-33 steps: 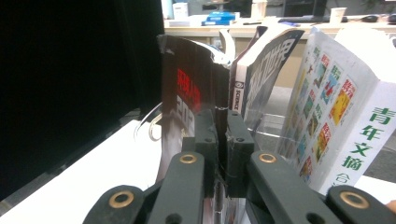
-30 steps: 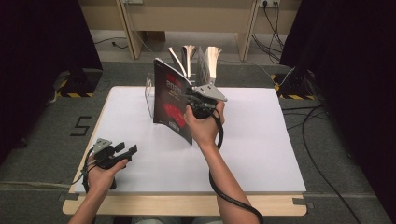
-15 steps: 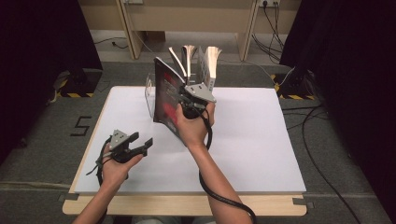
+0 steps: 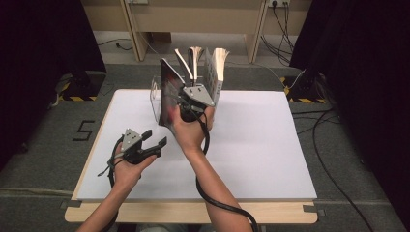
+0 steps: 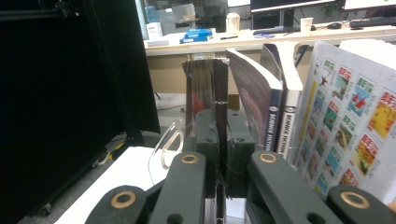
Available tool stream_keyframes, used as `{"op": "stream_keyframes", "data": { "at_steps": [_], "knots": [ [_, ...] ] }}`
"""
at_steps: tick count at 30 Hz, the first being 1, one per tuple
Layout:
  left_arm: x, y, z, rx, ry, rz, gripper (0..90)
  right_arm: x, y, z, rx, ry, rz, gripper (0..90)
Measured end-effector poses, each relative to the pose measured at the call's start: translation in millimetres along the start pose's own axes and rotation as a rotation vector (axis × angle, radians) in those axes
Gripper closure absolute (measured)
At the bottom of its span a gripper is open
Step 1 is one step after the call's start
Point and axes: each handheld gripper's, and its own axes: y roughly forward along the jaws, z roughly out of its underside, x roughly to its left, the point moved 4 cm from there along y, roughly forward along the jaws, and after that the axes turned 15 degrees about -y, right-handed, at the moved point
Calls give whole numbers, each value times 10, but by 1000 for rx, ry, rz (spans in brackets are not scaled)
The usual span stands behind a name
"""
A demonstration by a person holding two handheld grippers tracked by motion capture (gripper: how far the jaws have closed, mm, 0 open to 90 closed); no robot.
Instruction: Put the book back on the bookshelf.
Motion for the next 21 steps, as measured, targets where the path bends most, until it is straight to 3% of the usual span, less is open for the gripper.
{"op": "stream_keyframes", "data": {
  "at_steps": [11,21],
  "knots": [
    [-190,83,-53,-9,33,43,318,86,27,-23,-6,5,3,867],
    [-302,187,-13,-6,64,49,308,92,23,-1,-27,8,-12,858]
  ]
}}
